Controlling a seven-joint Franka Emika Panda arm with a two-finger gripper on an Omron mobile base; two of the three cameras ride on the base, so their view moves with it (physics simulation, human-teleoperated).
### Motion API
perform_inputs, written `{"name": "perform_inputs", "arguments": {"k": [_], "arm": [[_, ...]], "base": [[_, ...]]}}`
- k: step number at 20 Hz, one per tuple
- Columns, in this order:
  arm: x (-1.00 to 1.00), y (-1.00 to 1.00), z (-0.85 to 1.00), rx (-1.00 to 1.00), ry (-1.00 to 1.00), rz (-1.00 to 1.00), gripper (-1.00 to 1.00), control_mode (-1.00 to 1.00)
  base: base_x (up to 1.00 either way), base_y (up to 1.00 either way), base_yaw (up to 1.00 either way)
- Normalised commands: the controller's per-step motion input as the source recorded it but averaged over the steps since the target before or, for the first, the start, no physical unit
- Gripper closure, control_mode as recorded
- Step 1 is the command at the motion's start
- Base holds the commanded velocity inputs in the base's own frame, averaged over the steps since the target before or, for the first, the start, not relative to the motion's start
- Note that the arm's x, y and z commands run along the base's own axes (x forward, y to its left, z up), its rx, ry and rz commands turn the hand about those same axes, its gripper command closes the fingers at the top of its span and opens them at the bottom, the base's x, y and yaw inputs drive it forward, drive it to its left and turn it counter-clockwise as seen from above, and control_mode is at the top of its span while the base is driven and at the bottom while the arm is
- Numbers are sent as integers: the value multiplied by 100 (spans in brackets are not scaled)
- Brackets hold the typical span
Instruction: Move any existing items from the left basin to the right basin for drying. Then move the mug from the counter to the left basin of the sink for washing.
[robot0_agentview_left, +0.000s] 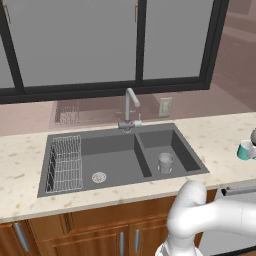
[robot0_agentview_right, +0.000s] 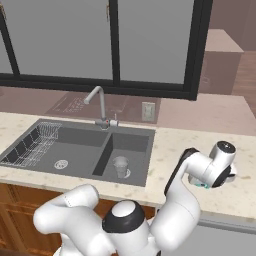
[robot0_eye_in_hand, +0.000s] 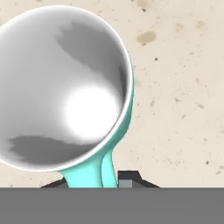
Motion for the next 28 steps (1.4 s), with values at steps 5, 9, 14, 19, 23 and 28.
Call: {"name": "perform_inputs", "arguments": {"k": [5, 9, 14, 19, 23, 28], "arm": [[0, 6, 0, 0, 1, 3, 100, -100], [-8, 6, 17, 0, 0, 0, 100, -100], [-5, 16, 38, 0, 0, 0, 100, -100], [-3, 29, 38, 0, 0, 0, 100, -100], [-1, 48, 38, -2, 0, 0, 100, -100], [-5, 52, 39, -3, 0, 0, 100, -100]], "base": [[0, 0, 0], [0, 0, 0], [0, 0, 0], [0, 0, 0], [0, 0, 0], [0, 0, 0]]}}
